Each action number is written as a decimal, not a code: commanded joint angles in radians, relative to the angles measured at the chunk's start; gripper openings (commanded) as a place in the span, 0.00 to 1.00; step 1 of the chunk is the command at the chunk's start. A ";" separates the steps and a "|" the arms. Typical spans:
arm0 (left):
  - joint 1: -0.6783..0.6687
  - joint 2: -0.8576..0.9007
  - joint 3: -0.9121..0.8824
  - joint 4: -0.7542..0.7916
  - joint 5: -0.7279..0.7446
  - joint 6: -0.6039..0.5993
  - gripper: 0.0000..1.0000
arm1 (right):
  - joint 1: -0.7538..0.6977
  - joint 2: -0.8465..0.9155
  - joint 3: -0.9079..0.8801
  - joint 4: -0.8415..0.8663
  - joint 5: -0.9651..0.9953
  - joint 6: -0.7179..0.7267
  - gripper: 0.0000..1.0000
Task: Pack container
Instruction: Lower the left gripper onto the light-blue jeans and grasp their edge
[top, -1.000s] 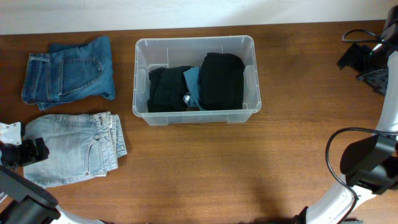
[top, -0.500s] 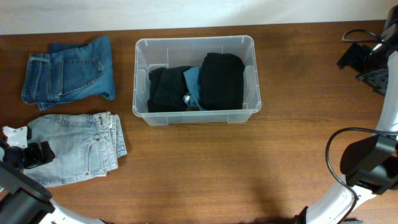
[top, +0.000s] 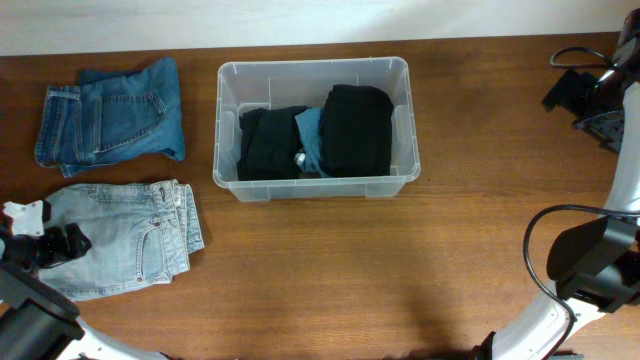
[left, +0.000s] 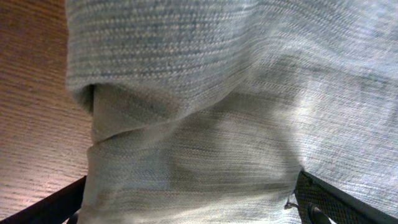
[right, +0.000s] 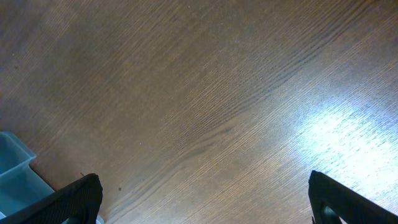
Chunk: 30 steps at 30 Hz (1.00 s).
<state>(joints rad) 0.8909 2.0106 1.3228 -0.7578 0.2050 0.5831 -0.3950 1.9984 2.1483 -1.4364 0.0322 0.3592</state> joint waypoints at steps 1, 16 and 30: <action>-0.003 0.050 0.000 -0.003 0.097 0.008 0.99 | 0.001 0.005 -0.007 0.000 -0.002 0.002 0.99; -0.004 0.050 0.000 -0.055 0.155 0.008 0.60 | 0.001 0.005 -0.007 0.000 -0.002 0.002 0.99; -0.004 0.050 0.002 -0.057 0.155 -0.005 0.01 | 0.001 0.005 -0.007 0.000 -0.002 0.002 0.99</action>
<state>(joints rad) 0.8932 2.0262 1.3334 -0.8074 0.3428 0.5835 -0.3950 1.9984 2.1483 -1.4364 0.0322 0.3592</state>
